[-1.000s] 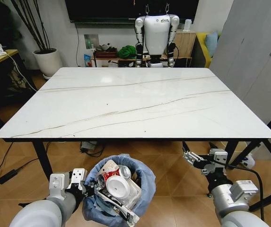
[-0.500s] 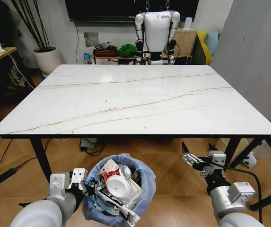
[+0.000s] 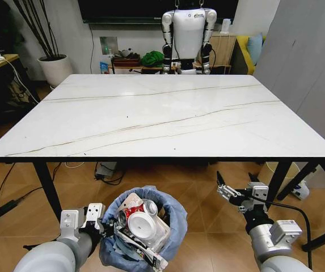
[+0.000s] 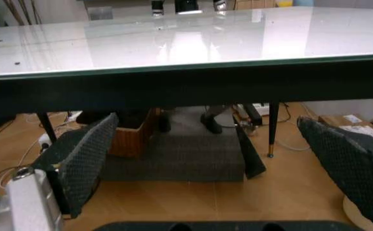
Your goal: Pick up the trash bin and place the trash from the table into it.
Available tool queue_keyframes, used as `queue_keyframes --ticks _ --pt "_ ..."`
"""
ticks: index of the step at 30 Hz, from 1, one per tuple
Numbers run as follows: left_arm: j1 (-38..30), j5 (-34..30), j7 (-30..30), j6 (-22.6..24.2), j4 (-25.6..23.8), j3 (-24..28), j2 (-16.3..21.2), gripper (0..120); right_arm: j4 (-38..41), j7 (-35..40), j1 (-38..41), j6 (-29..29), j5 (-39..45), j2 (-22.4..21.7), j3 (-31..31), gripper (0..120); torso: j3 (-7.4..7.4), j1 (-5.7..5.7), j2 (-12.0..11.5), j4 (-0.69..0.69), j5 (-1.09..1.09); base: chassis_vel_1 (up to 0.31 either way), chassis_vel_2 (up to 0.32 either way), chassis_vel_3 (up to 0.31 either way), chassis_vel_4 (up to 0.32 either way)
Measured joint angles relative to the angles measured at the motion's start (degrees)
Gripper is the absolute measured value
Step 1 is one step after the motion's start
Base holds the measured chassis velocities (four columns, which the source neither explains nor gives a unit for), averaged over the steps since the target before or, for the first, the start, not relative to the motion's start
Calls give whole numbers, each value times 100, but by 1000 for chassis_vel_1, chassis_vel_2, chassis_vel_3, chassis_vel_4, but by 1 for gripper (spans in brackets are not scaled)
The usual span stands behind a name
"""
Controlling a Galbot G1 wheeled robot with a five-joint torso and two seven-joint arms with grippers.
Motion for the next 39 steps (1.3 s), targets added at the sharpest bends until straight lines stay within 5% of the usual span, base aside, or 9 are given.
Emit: queue_keyframes --ticks 39 --pt "-28 31 0 0 0 5 18 0 -262 -15 -61 180 -236 84 -132 100 -664 -466 -1130 0 0 0 0 0 0"
